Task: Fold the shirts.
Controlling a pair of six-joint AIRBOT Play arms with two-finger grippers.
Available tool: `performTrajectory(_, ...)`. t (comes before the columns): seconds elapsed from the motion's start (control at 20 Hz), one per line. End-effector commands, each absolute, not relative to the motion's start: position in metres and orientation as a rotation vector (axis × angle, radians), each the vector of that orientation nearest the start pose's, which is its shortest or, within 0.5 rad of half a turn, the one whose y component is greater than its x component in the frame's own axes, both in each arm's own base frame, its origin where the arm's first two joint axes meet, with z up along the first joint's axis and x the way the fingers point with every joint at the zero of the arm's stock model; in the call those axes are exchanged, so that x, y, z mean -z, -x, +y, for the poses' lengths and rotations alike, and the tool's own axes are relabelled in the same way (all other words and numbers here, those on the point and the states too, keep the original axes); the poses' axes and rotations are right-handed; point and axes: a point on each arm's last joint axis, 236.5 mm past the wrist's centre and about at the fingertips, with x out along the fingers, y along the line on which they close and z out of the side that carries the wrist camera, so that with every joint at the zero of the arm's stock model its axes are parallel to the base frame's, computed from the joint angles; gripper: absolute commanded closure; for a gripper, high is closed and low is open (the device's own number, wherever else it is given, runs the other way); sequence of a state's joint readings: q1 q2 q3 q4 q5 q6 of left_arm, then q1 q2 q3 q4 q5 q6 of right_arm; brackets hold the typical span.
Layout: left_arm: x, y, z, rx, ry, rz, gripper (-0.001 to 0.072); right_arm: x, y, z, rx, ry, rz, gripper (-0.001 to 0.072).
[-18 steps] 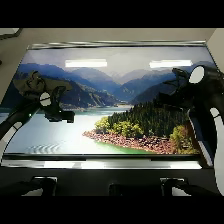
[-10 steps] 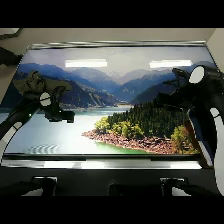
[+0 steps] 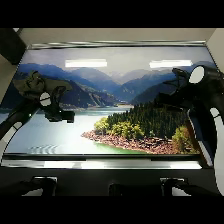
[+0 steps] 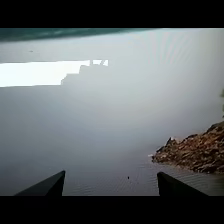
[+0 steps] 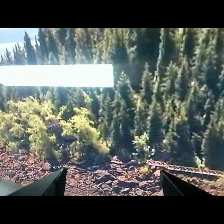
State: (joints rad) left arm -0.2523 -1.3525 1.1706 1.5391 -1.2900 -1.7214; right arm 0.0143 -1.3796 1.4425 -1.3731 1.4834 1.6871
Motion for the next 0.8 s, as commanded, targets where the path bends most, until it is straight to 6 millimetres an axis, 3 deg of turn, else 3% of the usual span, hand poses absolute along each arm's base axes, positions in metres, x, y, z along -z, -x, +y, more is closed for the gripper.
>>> performTrajectory(0.0,0.020,-0.350,-0.105,0.134,-0.008,1.437,-0.0009,-0.054,-0.378,0.052,-0.080,-0.240,1.422,0.0032)
performTrajectory(0.15,0.018,-0.366,-0.107,0.138,-0.002,1.371,-0.0009,-0.058,-0.397,0.052,-0.077,-0.248,1.337,0.0032)
performTrajectory(0.25,0.016,-0.381,-0.126,0.174,0.076,1.308,-0.0013,-0.064,-0.419,0.051,-0.074,-0.256,1.240,0.0031)
performTrajectory(0.35,0.004,-0.414,-0.139,0.196,0.116,1.160,-0.0013,-0.077,-0.449,0.049,-0.068,-0.266,1.104,0.0031)
performTrajectory(0.45,-0.031,-0.466,-0.134,0.172,0.196,0.940,-0.0013,-0.089,-0.471,0.048,-0.066,-0.275,0.997,0.0031)
performTrajectory(0.5,-0.056,-0.495,-0.116,0.127,0.254,0.851,-0.0013,-0.093,-0.477,0.048,-0.066,-0.280,0.966,0.0032)
performTrajectory(0.6,-0.096,-0.549,-0.045,0.009,0.316,0.751,-0.0013,-0.093,-0.477,0.049,-0.069,-0.286,0.966,0.0032)
performTrajectory(0.7,-0.112,-0.581,0.050,-0.151,0.404,0.743,-0.0013,-0.093,-0.475,0.053,-0.081,-0.304,0.974,0.0033)
performTrajectory(0.75,-0.105,-0.583,0.099,-0.255,0.504,0.772,-0.0013,-0.093,-0.474,0.056,-0.089,-0.316,0.981,0.0033)
